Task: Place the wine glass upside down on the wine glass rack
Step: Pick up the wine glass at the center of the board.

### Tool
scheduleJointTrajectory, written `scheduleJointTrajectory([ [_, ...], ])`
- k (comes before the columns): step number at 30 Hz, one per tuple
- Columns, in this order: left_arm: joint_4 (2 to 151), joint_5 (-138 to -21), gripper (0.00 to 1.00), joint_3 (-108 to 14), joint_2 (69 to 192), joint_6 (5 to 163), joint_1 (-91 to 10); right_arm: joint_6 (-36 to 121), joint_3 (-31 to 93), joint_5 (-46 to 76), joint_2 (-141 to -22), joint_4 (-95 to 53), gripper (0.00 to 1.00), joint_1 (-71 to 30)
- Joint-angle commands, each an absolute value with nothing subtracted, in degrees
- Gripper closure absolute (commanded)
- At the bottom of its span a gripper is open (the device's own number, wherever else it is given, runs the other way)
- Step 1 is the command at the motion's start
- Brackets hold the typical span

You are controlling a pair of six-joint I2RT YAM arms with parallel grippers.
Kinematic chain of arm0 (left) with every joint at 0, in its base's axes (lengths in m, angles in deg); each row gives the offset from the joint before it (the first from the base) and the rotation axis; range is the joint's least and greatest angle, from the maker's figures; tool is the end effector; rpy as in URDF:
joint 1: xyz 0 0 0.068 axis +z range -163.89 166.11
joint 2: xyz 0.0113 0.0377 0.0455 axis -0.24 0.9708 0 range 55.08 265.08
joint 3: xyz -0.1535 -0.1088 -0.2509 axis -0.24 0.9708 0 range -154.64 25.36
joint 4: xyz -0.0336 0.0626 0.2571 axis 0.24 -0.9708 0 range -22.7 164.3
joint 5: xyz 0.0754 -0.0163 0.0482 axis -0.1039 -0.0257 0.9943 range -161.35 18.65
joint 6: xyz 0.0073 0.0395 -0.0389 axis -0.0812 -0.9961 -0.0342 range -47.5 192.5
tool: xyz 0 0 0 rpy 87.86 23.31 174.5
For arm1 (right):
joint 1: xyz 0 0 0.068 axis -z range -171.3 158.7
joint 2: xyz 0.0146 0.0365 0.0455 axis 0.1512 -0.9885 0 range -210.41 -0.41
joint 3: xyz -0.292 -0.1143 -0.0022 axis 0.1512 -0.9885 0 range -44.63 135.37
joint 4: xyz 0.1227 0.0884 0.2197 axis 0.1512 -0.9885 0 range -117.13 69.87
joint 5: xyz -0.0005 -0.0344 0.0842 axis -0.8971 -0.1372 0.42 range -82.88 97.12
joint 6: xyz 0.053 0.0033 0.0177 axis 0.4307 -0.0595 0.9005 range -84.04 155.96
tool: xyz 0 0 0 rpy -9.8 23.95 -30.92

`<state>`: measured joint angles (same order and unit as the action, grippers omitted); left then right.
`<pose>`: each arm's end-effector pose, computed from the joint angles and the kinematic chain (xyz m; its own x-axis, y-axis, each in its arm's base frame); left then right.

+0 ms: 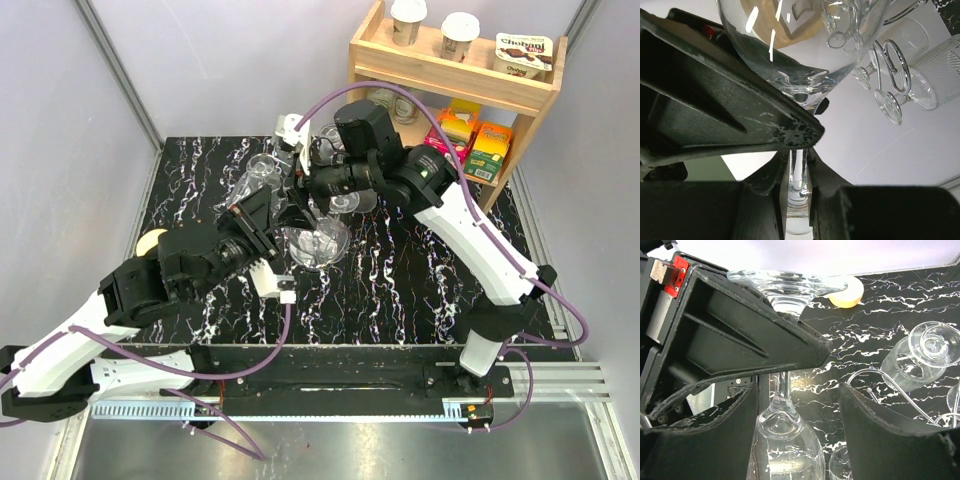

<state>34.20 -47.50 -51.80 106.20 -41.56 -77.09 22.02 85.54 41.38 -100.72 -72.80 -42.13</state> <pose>0.0739 -0.1115 0.4891 0.6285 0.6079 0.4852 -0.1608 -0.5087 0.8458 0.2104 0.2926 0.5502 -0.0043 -0.3206 -0.9472 -0.9990 0.0439 -0.0103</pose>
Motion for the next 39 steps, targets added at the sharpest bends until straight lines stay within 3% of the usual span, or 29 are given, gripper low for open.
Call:
scheduleJointTrajectory([
  [1, 42.3, -46.0, 1.00, -52.3, 105.4, -65.9, -77.5, 21.8, 85.8, 39.5, -101.7, -71.9, 0.34, -43.2],
  [10, 44.2, -45.8, 1.00, -51.6, 105.5, -70.2, -77.6, 21.7, 84.5, 36.6, -102.2, -71.5, 0.56, -44.2],
  [16, 44.9, -46.0, 1.00, -51.9, 106.0, -73.0, -77.6, 20.8, 83.5, 32.8, -102.4, -71.6, 0.60, -45.6],
  [22, 45.2, -46.7, 1.00, -52.0, 105.9, -74.3, -77.6, 19.6, 82.8, 30.0, -102.4, -71.9, 0.69, -46.5],
  [27, 45.8, -46.8, 1.00, -52.8, 106.2, -74.9, -77.6, 18.0, 82.0, 28.0, -102.7, -72.8, 0.93, -47.8],
  [29, 45.9, -46.9, 1.00, -53.2, 106.4, -74.6, -77.6, 17.6, 81.7, 27.4, -102.4, -73.1, 0.98, -48.1],
  [39, 52.9, -49.1, 1.00, -51.2, 106.2, -75.0, -77.6, 16.2, 80.4, 23.4, -100.8, -72.7, 1.00, -49.5],
])
